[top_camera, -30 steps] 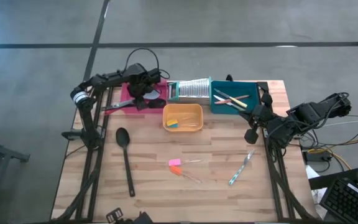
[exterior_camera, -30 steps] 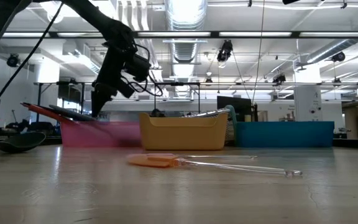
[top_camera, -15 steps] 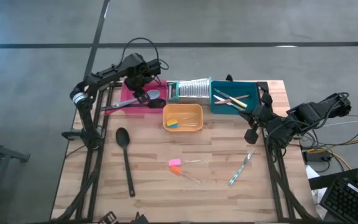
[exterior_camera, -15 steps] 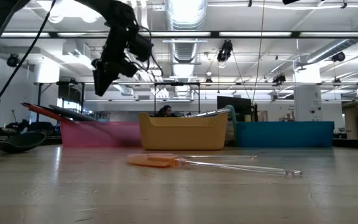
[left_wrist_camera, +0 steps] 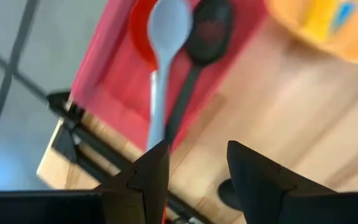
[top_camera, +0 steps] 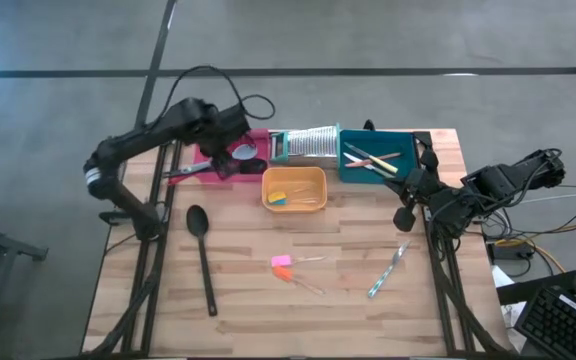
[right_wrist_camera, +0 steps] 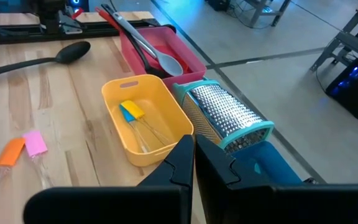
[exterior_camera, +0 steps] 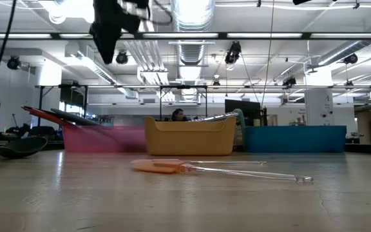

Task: Pick & Place Kitchen Items
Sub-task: Put the orange spatula into the yellow bin

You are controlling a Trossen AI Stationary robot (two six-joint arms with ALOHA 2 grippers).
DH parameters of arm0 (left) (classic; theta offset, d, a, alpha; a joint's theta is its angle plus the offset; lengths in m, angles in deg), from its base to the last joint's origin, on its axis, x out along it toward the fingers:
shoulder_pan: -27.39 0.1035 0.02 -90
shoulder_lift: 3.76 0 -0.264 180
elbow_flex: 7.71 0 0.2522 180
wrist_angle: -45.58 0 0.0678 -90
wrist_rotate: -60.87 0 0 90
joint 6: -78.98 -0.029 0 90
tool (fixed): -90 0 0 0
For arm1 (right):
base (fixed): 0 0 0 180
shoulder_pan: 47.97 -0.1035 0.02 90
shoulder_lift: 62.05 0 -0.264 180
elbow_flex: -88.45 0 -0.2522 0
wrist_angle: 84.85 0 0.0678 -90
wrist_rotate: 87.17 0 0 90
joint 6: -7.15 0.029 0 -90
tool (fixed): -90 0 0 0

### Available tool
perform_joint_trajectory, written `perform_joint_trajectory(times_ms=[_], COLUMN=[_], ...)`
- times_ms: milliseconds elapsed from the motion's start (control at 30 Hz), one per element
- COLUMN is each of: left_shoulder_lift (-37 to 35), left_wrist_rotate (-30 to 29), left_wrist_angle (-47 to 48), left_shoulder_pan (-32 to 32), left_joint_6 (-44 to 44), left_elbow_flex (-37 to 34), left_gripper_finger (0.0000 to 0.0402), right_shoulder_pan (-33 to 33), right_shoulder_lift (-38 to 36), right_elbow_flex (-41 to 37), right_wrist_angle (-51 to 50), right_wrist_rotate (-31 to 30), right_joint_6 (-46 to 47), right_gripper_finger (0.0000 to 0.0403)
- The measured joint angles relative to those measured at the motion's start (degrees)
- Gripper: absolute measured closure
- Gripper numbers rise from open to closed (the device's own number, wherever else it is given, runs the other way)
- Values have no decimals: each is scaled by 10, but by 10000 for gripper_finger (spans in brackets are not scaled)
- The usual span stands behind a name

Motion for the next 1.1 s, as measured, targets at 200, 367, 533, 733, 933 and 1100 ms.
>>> perform_joint_trajectory(times_ms=[200, 367, 533, 733, 933, 1100], left_shoulder_lift=[-50, -77, -82, -65, -48, -32], left_wrist_rotate=[0, -10, -13, 1, 78, 167], left_wrist_angle=[-14, -75, -213, -362, -485, -543], left_shoulder_pan=[-121, -237, -333, -407, -437, -437], left_joint_6=[29, 67, 76, 68, 50, -22], left_elbow_flex=[0, -7, -36, -94, -179, -231], left_gripper_finger=[236, 236, 236, 236, 236, 236], right_shoulder_pan=[0, 0, 0, 0, 0, 0], right_shoulder_lift=[0, 0, 0, 0, 0, 0], right_elbow_flex=[0, 0, 0, 0, 0, 0], right_wrist_angle=[0, 1, 1, 1, 1, 1], right_wrist_rotate=[0, 0, 0, 0, 0, 0], right_joint_6=[4, 4, 4, 4, 4, 4], right_gripper_finger=[394, 394, 394, 394, 394, 394])
